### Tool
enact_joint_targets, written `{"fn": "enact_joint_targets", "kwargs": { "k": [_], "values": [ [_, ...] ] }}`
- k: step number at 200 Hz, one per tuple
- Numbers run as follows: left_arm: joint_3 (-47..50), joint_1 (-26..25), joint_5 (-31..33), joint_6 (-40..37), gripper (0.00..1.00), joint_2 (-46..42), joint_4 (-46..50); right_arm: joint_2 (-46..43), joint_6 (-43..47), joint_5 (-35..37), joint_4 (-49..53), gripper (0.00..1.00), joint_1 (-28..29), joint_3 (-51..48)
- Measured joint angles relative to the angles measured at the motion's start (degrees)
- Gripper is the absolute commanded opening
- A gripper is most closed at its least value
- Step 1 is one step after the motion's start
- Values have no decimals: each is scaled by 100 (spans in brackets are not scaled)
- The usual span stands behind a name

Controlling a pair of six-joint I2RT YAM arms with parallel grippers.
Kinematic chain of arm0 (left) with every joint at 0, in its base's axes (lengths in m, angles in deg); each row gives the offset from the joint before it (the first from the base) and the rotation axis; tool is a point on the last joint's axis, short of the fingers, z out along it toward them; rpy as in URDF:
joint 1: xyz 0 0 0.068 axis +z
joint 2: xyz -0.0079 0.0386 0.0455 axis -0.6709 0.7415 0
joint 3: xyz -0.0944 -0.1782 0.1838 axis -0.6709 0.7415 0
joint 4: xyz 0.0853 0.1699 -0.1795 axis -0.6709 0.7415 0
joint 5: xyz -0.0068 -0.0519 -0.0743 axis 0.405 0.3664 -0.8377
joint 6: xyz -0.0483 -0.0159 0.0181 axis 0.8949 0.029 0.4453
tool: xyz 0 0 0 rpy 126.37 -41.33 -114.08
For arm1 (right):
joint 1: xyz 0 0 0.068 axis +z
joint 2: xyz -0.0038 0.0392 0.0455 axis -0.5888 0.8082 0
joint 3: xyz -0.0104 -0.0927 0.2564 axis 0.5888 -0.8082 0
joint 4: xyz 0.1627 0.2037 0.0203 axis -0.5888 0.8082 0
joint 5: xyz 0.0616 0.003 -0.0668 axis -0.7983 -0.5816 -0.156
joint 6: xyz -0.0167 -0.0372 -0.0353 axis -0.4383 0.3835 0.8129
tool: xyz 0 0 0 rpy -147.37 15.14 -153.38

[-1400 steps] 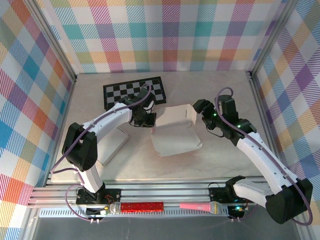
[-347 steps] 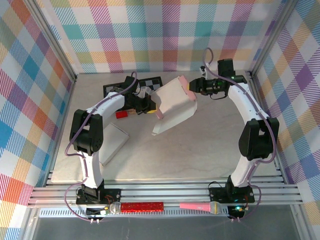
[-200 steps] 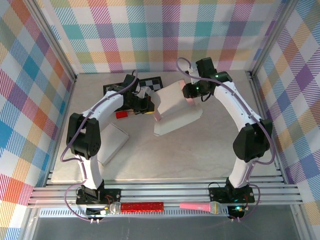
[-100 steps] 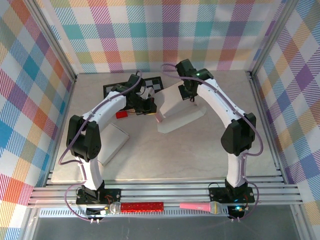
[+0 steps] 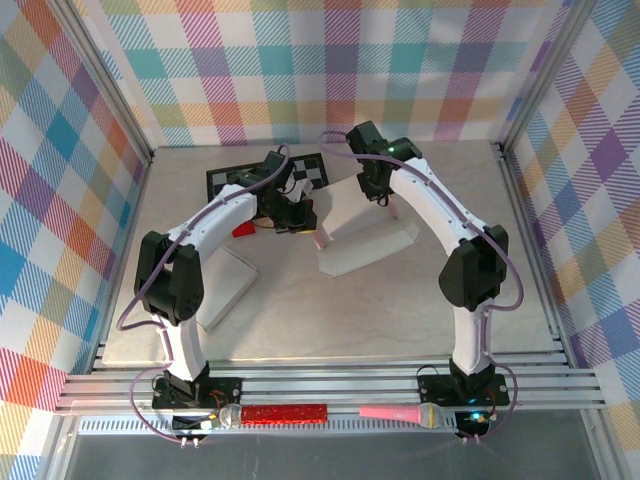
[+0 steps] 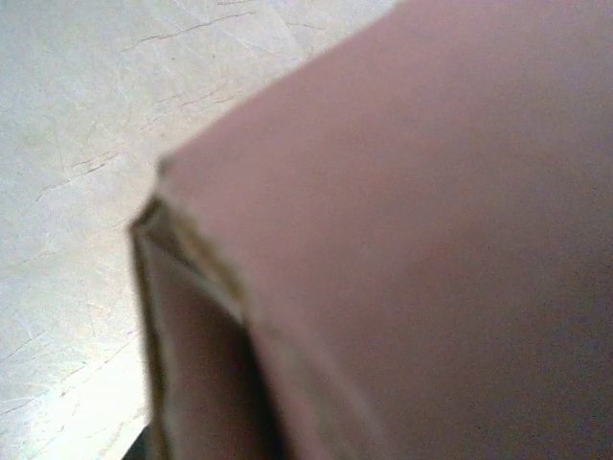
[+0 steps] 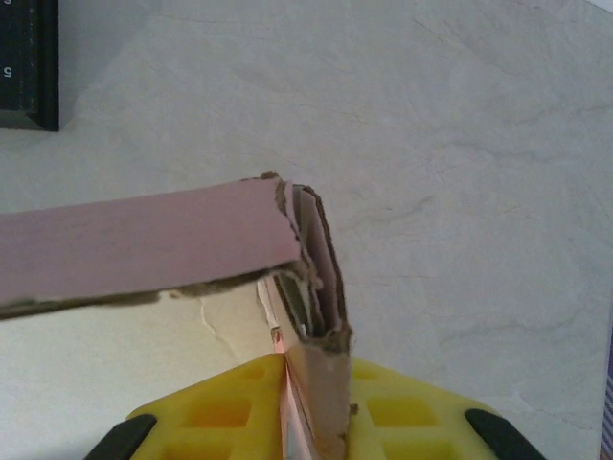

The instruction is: Fold the paper box

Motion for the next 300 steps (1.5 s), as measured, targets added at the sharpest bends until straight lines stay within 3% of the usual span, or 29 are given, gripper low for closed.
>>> {"fn": "enact_joint_targets", "kwargs": {
  "k": [42,67,118,152,167,201,222,251,277,300],
  "values": [
    [0,0,26,0,0,-17,2,120,-72,92,46,16,0,63],
    [-52,-2,24,-2,0,-17,13,203,-227,337,140,0,0,94],
    [-247,-92,0,-4,0,-17,-13,675,-981,1394,896,0,160,831],
    [-262,-101,7,-2,0,-13,7,704,-1244,1700,1119,0,302,885],
    [-262,-101,9,-2,0,-13,24,704,-1246,1687,1139,0,319,890],
    [-262,-101,20,-2,0,-13,92,603,-1263,1285,949,18,214,691],
    [-260,-101,26,-2,0,-13,138,409,-1309,949,804,24,85,337],
    [-260,-101,24,-4,0,-13,138,289,-1349,634,616,20,-35,-13],
    [-254,-107,24,-4,0,-13,153,284,-1390,498,472,0,-39,-157],
    [-212,-107,70,-4,0,-9,151,282,-1473,487,409,0,-33,-210]
  ]
}}
